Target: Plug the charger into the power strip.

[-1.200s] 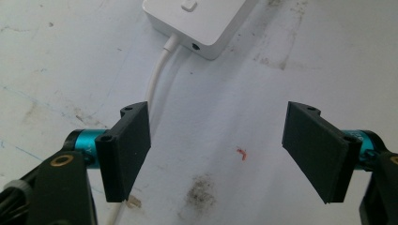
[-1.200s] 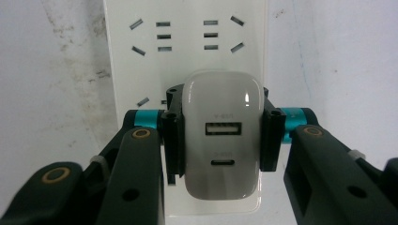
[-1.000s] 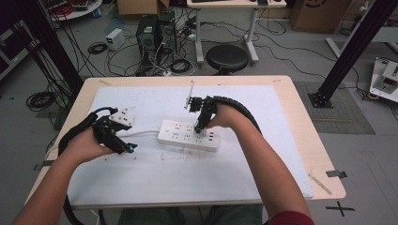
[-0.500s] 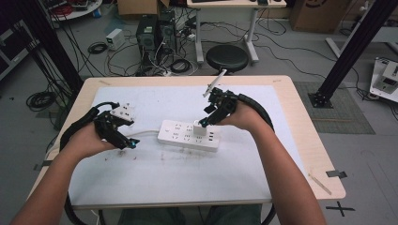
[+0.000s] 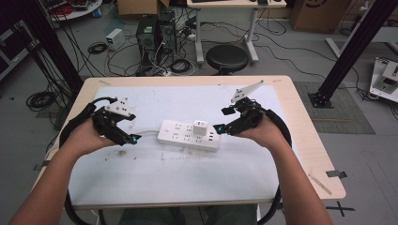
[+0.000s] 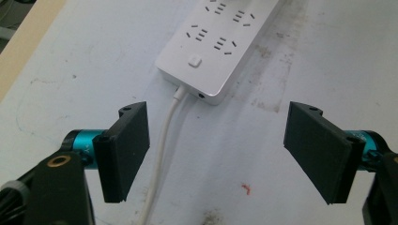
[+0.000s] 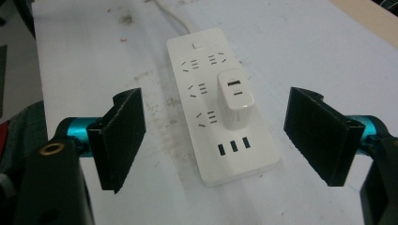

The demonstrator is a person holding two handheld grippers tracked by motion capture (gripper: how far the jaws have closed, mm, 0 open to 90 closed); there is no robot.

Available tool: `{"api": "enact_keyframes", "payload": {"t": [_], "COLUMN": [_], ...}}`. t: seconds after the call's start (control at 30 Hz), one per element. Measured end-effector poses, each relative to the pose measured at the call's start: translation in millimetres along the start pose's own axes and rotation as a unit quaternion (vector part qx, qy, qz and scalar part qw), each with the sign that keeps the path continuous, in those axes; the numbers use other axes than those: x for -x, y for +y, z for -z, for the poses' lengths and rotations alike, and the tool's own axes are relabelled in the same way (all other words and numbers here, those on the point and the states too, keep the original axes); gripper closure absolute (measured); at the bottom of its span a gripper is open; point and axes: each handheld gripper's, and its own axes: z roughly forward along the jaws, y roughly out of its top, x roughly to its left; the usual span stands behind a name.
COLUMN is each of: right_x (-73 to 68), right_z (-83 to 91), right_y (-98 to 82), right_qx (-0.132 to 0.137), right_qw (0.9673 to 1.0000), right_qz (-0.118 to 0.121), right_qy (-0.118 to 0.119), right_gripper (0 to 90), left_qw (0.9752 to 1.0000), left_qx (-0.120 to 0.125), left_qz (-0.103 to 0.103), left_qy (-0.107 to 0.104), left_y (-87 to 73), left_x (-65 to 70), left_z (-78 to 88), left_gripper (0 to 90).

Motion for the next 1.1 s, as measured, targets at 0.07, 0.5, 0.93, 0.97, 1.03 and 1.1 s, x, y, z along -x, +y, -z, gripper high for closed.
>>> {"api": "enact_keyframes", "payload": {"t": [0.07, 0.5, 0.93, 0.97, 1.03, 1.1], "right_x": [-0.2, 5.8, 7.3, 6.9, 6.9, 6.2], "right_z": [3.7, 12.1, 11.8, 11.6, 11.5, 11.4], "right_y": [-5.7, -29.4, -30.1, -30.1, -29.8, -29.2], "right_qx": [0.011, 0.041, 0.037, 0.036, 0.036, 0.034], "right_qw": [0.9999, 0.9987, 0.9988, 0.9988, 0.9989, 0.9990], "right_qz": [-0.006, -0.027, -0.027, -0.028, -0.024, -0.024], "right_qy": [-0.001, -0.011, -0.018, -0.017, -0.017, -0.017], "right_gripper": [20.5, 19.7, 19.8, 19.8, 19.8, 19.8], "left_qw": [0.9998, 0.9979, 0.9975, 0.9976, 0.9976, 0.9975], "left_qx": [0.016, 0.059, 0.062, 0.060, 0.061, 0.061], "left_qz": [0.007, 0.024, 0.032, 0.032, 0.031, 0.033], "left_qy": [-0.001, 0.011, 0.014, 0.015, 0.014, 0.016], "left_y": [-1.6, -9.1, -12.0, -11.8, -11.9, -12.1], "left_x": [-0.7, -4.8, -5.1, -4.9, -5.1, -4.9], "left_z": [1.1, 4.9, 6.0, 6.1, 6.3, 6.4], "left_gripper": [22.7, 21.8, 21.7, 21.7, 21.7, 21.7]}}
